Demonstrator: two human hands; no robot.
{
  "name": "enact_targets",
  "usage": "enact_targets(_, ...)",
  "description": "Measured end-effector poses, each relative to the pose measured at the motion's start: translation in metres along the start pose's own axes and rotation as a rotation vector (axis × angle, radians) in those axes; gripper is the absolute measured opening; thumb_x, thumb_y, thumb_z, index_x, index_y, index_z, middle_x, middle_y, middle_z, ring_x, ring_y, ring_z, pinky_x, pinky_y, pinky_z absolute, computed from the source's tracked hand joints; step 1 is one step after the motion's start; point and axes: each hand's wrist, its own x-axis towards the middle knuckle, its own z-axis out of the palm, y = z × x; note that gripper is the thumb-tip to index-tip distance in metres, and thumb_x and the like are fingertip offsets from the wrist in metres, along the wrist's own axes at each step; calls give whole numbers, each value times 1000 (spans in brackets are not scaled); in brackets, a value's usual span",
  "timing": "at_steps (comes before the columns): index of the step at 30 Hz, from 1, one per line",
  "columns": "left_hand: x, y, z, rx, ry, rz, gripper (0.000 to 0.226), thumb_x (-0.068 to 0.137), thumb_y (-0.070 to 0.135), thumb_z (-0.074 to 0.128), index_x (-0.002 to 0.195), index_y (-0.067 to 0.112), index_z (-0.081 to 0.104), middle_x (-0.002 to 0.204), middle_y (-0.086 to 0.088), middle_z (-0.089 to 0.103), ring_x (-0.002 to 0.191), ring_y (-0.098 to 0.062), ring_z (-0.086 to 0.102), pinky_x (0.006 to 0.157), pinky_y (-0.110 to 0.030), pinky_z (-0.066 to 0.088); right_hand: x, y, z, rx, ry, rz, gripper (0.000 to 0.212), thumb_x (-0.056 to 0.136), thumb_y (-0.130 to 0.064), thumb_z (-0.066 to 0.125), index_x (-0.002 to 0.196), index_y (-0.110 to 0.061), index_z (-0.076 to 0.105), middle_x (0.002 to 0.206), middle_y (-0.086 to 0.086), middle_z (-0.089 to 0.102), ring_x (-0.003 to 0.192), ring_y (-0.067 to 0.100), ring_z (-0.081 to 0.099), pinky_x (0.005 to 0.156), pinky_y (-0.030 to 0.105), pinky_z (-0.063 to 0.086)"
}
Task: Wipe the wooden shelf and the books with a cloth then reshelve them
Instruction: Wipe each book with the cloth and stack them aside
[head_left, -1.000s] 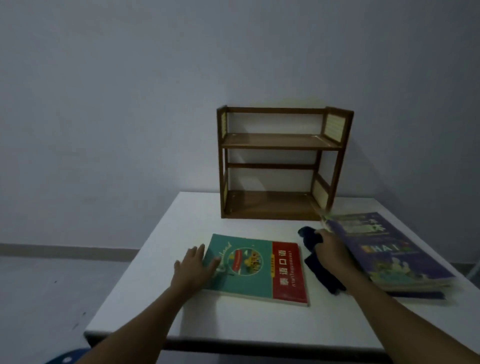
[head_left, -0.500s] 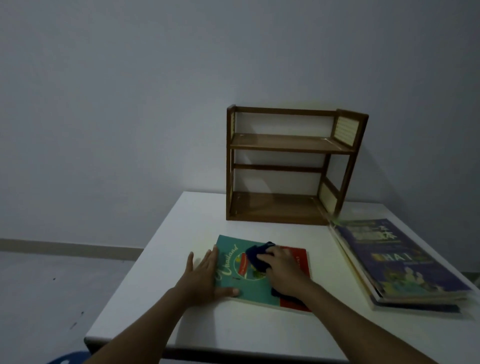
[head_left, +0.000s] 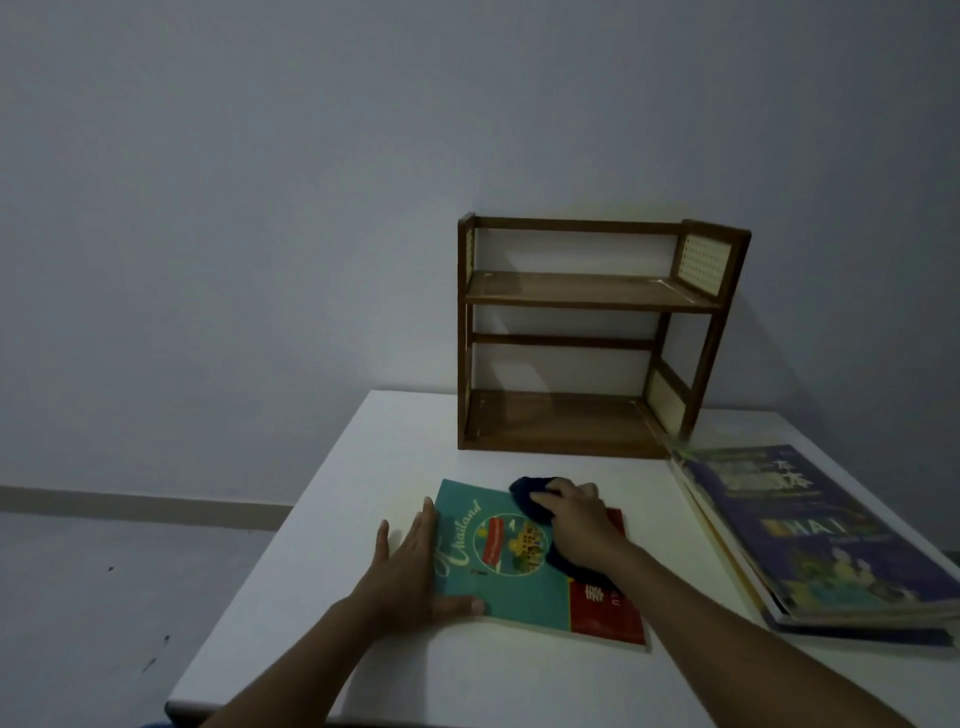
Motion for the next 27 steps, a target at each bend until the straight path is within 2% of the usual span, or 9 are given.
enact_targets(6, 7, -3, -6, 169, 6, 33, 134, 59, 94, 35, 149, 11, -21, 162, -3, 5, 149, -13, 5, 113, -47, -23, -30, -100, 16, 47, -36, -267, 72, 84, -16, 66, 148, -23, 35, 154, 1, 25, 135, 31, 22, 114, 40, 22)
enact_targets(10, 6, 5, -16, 236, -28, 51, 124, 67, 88, 43, 152, 14, -10, 161, -3, 11, 149, -16, 10, 112, -49, -22, -29, -91, 18, 55, -25, -274, 70, 85, -7, 61, 148, -26, 36, 153, 1, 28, 134, 30, 24, 113, 43, 26)
enact_targets(12, 6, 5, -17, 219, -32, 48, 122, 67, 88, 46, 152, 16, -4, 160, -2, 15, 148, -17, 13, 112, -49, -23, -25, -58, 9, 8, -8, -234, 67, 86, -6, 58, 147, -27, 38, 153, 2, 30, 133, 29, 26, 113, 41, 26)
enact_targets(15, 8, -1, -13, 211, -41, 27, 129, 60, 94, 41, 151, 14, -1, 161, -2, 15, 148, -17, 14, 112, -51, -23, -28, 1, -1, 4, 75, -22, 63, 89, -8, 54, 147, -27, 38, 154, 2, 30, 131, 29, 28, 111, 32, 25)
enact_targets(18, 10, -2, -11, 216, -59, 20, 132, 58, 96, 37, 152, 13, -2, 161, -4, 12, 148, -18, 10, 113, -51, -21, -39, 14, -2, 17, 88, 95, 59, 93, -10, 47, 146, -31, 36, 155, 1, 27, 131, 29, 26, 110, 31, 25)
enact_targets(22, 15, 1, -13, 282, -80, 31, 134, 56, 98, 31, 152, 11, -3, 161, -6, 10, 149, -19, 5, 115, -51, -18, -59, -58, 4, 13, 29, -118, 74, 83, -7, 63, 148, -25, 33, 155, 3, 23, 136, 32, 21, 115, 40, 23)
enact_targets(25, 16, -5, -13, 328, -78, 56, 143, 40, 100, 11, 152, 11, 0, 160, -5, 15, 148, -18, 10, 114, -50, -17, -74, -110, 16, 72, -11, -251, 62, 87, -2, 55, 145, -19, 38, 154, 4, 23, 141, 35, 11, 117, 47, 17)
enact_targets(27, 15, -5, -15, 341, -89, 48, 137, 46, 98, 17, 151, 11, -1, 160, -4, 15, 148, -18, 12, 114, -51, -16, -73, -115, 21, 76, -30, -267, 60, 89, 0, 50, 145, -20, 39, 153, 3, 25, 140, 35, 11, 116, 48, 18)
